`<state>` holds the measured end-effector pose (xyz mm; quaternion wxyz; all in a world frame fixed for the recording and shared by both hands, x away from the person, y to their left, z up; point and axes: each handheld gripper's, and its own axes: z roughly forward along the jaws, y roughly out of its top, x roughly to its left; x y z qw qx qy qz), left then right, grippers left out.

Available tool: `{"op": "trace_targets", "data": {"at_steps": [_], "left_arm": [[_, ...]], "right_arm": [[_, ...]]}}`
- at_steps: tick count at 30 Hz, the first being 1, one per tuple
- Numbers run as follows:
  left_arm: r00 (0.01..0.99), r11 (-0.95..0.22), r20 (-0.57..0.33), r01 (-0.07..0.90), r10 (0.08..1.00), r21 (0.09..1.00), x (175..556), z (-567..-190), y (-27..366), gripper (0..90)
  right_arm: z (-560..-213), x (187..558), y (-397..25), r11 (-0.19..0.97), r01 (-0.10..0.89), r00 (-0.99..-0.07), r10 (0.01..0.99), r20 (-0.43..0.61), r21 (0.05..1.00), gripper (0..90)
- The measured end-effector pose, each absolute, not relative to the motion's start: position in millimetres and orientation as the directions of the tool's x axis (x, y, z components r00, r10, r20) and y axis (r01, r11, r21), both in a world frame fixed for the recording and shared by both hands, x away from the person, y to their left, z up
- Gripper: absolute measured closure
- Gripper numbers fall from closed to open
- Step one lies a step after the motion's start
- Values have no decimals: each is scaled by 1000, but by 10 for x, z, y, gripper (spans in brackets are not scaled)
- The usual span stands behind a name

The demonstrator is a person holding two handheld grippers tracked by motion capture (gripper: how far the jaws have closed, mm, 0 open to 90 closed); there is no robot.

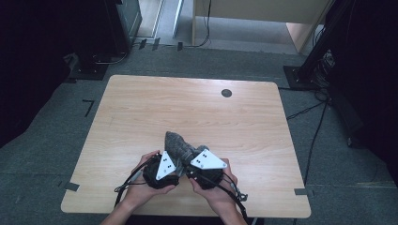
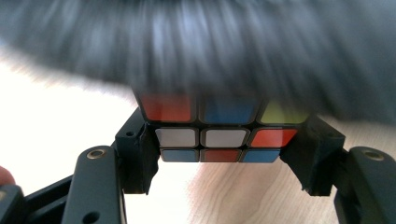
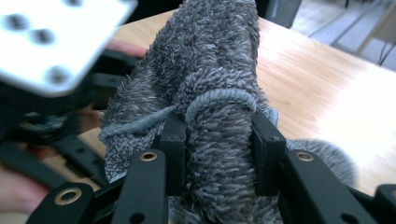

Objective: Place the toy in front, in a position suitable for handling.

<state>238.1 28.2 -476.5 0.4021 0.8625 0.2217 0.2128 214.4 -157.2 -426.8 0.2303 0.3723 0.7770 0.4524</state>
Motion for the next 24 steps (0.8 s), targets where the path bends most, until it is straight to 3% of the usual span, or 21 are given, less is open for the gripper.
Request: {"op": "trace_targets", "data": {"at_steps": [6,12,16,24], "left_arm": [[813,-563,176,211,554,799,2395,-4753,297,349],[827,-523,120,228,549,821,2414,-4722,322,348],[821,-532,132,229,555,815,2408,-4738,318,347],[832,-547,147,209,535,811,2398,-4744,323,348]], "right_arm": [[-4262,2244,-1842,252,407,-523,852,-1,878,648],[-4151,2047,-1562,308,333,-653,757,-18,891,645],[-4204,2063,-1519,321,340,-658,752,-20,884,645],[-4236,2218,-1778,275,392,-549,835,-16,878,647]]}}
